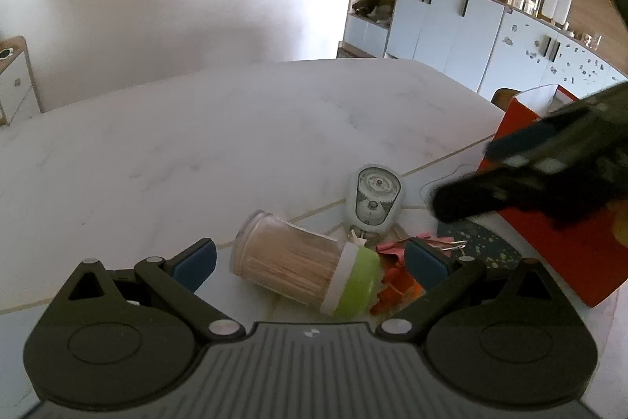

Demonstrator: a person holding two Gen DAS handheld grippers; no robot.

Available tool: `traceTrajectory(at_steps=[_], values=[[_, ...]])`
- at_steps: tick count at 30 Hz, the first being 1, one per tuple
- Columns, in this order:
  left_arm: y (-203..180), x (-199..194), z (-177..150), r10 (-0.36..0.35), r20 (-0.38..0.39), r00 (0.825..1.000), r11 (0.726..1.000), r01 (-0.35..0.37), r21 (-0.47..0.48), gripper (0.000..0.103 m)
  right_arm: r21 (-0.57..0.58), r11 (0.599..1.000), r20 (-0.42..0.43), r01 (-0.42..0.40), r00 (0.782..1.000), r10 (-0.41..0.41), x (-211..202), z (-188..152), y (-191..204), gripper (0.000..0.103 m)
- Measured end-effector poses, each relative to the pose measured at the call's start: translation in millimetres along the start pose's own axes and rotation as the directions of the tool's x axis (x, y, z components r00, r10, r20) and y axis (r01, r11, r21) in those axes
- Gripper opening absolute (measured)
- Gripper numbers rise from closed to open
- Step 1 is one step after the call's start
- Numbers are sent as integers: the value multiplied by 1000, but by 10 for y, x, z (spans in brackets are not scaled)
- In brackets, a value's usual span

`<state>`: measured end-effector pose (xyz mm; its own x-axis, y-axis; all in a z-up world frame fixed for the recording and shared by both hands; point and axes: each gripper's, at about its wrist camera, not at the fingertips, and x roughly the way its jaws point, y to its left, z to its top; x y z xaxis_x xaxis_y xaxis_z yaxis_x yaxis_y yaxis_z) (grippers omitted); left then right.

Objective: Organize rigid objects
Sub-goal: 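Grasp the glass toothpick jar with the left tool while the right tool grasps the grey tape dispenser, then carry the toothpick jar and tape dispenser into the box and open both tools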

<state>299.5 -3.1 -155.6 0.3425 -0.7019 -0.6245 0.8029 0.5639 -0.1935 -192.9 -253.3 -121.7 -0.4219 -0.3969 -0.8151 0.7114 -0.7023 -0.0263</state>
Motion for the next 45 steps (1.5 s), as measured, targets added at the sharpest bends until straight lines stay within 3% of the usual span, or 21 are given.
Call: traceTrajectory(at_steps=[9,18,22,24,25,32,33,34,45], values=[[56,107,-69,-20,20,1000,1000,20,6,102,105,991,-107,84,992,-73,474,133,3,85],[80,100,-130,-37,49,998,999,37,3,102,81,984,-142,157,979,-145,621,143,187,70],[91,115,-118,-45,55,997,999,46,-4,98,68,982,-144,174,976,-162,665,162,227,69],[103,124,-124,-49,57,997,999,50,-9,96,61,984,-138,168,978,-158,676,160,242,69],[100,120,-126,-47,58,997,999,47,-8,89,61,984,-135,167,978,-157,670,151,237,69],[116,87,-151,-33,56,998,999,35,-33,89,59,992,-111,111,988,-104,609,76,169,65],[122,79,-152,-31,52,998,998,34,-45,89,59,993,-111,104,989,-97,599,67,166,59],[124,71,-156,-31,49,998,998,34,-53,89,57,994,-110,95,990,-88,588,58,165,42],[231,-96,-187,16,40,999,990,-10,-138,89,59,998,-72,31,997,-27,469,79,133,40]])
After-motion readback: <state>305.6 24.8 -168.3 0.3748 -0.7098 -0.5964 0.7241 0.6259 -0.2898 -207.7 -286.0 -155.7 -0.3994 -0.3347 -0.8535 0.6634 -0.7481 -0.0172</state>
